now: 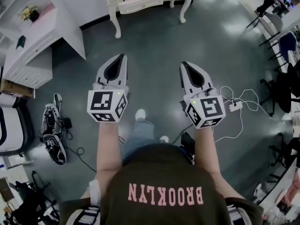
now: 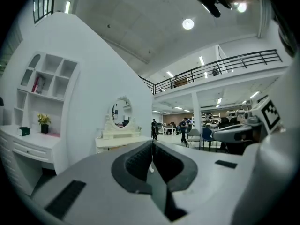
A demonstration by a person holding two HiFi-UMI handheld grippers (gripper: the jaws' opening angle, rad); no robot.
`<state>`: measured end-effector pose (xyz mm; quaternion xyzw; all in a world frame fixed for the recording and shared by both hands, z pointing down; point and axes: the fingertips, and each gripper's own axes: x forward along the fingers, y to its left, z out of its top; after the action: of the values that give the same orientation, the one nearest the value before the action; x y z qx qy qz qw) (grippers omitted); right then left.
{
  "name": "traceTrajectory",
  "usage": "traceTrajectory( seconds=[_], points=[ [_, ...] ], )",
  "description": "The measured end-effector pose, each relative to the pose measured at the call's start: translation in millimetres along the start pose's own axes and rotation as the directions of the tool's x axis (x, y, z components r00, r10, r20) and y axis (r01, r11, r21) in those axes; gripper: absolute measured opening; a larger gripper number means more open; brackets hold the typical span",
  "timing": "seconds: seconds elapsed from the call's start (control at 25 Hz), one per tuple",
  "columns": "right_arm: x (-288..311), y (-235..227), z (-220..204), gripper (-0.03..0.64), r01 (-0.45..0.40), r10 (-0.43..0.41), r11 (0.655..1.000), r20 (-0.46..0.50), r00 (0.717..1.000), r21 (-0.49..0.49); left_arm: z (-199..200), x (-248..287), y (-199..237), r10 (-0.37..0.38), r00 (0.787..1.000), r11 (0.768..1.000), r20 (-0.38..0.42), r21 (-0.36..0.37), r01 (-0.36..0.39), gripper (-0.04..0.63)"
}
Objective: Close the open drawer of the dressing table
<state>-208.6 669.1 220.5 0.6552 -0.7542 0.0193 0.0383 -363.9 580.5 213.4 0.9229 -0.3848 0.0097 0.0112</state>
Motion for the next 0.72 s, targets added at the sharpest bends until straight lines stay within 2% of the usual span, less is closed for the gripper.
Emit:
traceTrajectory(
  seconds=[0.24,0.44,0.6,0.72],
  points=[
    [70,-4,7,-0.005,0.054,-0.054,0.999,0.01,0.998,0.004,0,55,54,-0.044,0.999,0.999,-0.008,-0.001,0.044,0.003],
    [106,-17,8,-0.005,0.141,-0.141,0.99,0.008,0.99,-0.008,-1,92,76,-0.106,0.994,0.994,-0.006,0.013,0.106,0.003],
    [129,-18,12,-0.005,0.137,-0.137,0.99,0.021,0.99,-0.028,-3,109,92,-0.11,0.994,0.992,-0.009,0.061,0.111,0.005],
    [146,-20,17,-0.005,0.115,-0.114,0.991,0.023,0.993,-0.073,-7,123,94,-0.137,0.99,0.988,-0.026,0.071,0.138,0.005]
  ],
)
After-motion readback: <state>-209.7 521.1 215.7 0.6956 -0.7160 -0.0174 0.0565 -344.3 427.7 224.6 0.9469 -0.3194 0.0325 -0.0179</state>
